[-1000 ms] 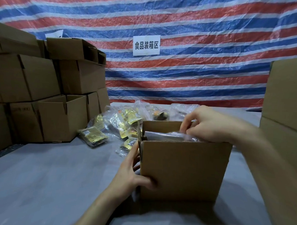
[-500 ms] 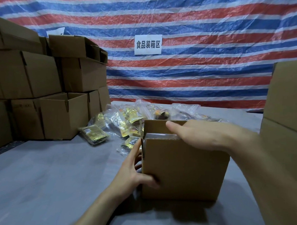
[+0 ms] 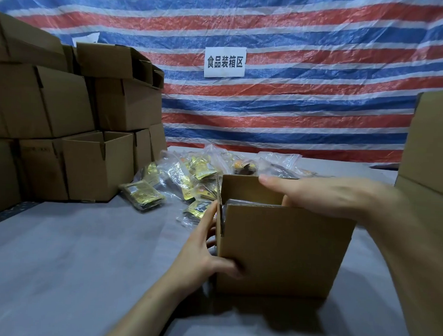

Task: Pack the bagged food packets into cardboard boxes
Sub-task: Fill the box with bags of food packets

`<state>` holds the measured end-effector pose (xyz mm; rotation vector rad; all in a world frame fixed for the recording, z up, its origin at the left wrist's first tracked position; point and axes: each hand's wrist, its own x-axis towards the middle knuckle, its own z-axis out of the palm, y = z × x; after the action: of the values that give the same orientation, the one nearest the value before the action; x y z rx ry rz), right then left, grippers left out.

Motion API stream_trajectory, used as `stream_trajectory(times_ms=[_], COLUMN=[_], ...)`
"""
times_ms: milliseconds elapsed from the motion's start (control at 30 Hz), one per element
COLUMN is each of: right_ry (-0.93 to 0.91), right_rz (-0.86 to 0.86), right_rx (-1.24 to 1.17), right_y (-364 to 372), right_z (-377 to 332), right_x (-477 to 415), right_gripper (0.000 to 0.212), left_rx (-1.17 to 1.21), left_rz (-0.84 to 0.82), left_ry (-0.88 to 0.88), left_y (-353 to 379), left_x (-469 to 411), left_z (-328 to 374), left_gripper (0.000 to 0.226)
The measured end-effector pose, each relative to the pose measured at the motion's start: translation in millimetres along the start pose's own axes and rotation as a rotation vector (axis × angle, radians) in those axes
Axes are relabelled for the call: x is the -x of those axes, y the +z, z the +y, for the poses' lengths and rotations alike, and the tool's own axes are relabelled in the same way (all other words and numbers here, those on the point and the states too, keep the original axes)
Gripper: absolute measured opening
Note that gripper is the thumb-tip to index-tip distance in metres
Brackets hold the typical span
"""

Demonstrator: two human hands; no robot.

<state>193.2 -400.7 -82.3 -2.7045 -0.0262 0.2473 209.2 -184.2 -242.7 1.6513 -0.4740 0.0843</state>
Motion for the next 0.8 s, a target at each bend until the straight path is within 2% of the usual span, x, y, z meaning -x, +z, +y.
stream_trajectory(times_ms=[100,167,267,367,400,467,533,633,700,800], right_ry=[0.005,-0.049,-0.233,-0.398,-0.419,-0.398,-0.319,-0.181,-0.103,-0.011], right_rz=[-0.045,-0.018,0.198,0.516,0.611,0.708,0.677,0.53,0.444,0.4], right_rx=[-0.048,-0.058,-0.098,-0.161,-0.158,-0.175,-0.307,-0.536,-0.588,-0.604], right_y=[0.7,-1.5,-5.8,-5.5,-3.9,3.8,18.4,47.7,69.5,93.3], right_z=[-2.8,-4.4,-0.3,19.5,28.7,48.9,72.9,111.7,132.7,155.1], right_x=[3.0,7.6,17.2,31.2,36.9,50.1,67.2,98.1,121.7,152.1], right_gripper=[0.115,0.102,0.054,0.03,0.03,0.048,0.077,0.115,0.121,0.12], left_rx=[-0.005,-0.005,-0.032,-0.023,-0.024,-0.043,-0.052,-0.048,-0.019,-0.014], left_rz=[0.005,0.002,-0.017,-0.022,-0.027,-0.021,-0.04,-0.071,-0.103,-0.22], left_ry=[0.025,0.033,0.05,0.053,0.055,0.054,0.05,0.029,0.011,-0.041], left_y=[0.7,0.3,0.2,1.7,2.2,3.1,4.6,9.4,13.9,23.5], left_x=[-2.1,-2.0,-2.4,-4.4,-4.5,-5.1,-3.9,-0.2,4.5,11.9], left_z=[-2.4,-3.9,-3.7,-4.2,-3.5,-3.7,0.4,3.4,8.1,13.7], left_gripper=[0.13,0.129,0.126,0.126,0.125,0.12,0.11,0.091,0.088,0.098])
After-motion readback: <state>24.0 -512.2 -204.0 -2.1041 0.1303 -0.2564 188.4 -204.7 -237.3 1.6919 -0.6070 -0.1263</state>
